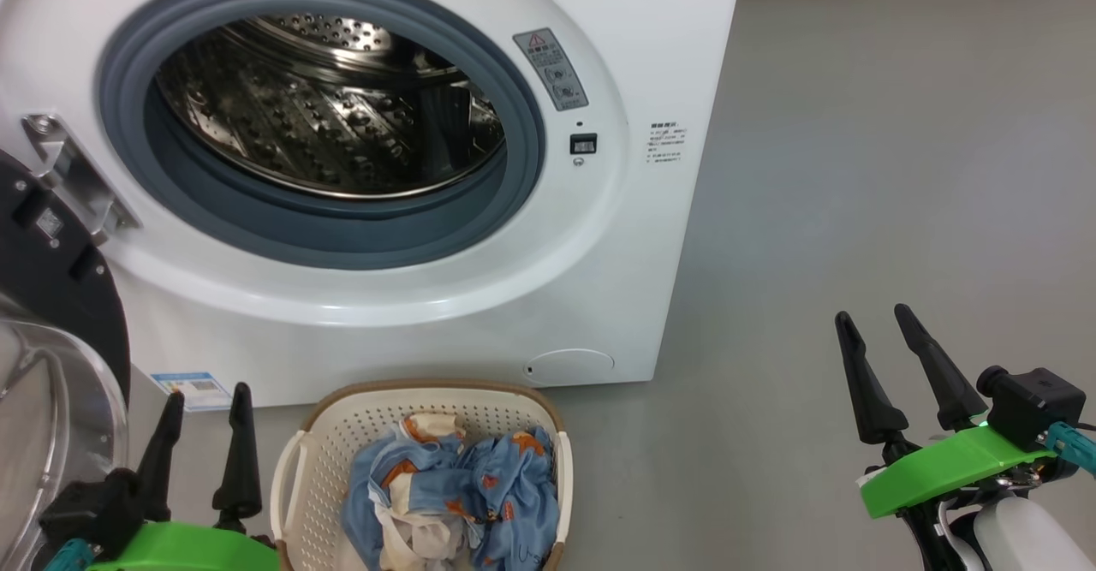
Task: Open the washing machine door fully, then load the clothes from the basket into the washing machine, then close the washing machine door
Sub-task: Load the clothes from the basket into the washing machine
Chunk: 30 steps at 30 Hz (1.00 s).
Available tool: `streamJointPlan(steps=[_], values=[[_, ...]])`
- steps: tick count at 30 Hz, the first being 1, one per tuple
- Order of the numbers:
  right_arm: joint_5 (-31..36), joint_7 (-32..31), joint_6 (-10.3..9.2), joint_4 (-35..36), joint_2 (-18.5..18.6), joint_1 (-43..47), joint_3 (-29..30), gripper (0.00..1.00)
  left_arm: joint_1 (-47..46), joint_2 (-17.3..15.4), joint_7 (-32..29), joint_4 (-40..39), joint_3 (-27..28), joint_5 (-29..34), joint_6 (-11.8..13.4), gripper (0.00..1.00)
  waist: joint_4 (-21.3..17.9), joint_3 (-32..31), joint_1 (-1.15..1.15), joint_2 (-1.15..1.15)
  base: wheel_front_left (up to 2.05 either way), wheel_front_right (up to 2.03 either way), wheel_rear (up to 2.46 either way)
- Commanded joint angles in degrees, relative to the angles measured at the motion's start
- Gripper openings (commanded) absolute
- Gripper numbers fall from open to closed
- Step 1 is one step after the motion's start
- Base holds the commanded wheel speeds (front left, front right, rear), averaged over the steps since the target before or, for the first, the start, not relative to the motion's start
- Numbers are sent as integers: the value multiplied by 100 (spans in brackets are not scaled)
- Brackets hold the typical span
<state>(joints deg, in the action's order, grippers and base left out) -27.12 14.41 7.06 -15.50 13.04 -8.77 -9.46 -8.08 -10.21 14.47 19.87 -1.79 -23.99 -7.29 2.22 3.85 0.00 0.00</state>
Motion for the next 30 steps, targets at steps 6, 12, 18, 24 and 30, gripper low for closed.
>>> streamJointPlan(steps=[6, 12, 18, 24, 30], values=[[134, 59, 43, 64, 61, -228, -116, 100, -338, -91, 52, 144, 147, 127, -20, 100, -91, 315, 0, 0, 0, 0, 0], [170, 59, 43, 27, 71, -355, -83, 100, -542, -63, 52, 605, -21, 63, -20, 100, -195, 682, 0, 0, 0, 0, 0], [248, 59, 43, 85, 13, -496, -16, 100, -866, -108, 52, 1103, -246, -83, -20, 100, -305, 1150, 0, 0, 0, 0, 0], [357, 59, 43, 171, -115, -704, -21, 100, -1422, -186, 52, 1918, -700, -306, -20, 100, -417, 1771, 0, 0, 0, 0, 0], [467, 59, 43, 313, -277, -1015, -56, 100, -2050, -339, 13, 2712, -1291, -662, -20, 100, -594, 2459, 0, 0, 0, 0, 0]])
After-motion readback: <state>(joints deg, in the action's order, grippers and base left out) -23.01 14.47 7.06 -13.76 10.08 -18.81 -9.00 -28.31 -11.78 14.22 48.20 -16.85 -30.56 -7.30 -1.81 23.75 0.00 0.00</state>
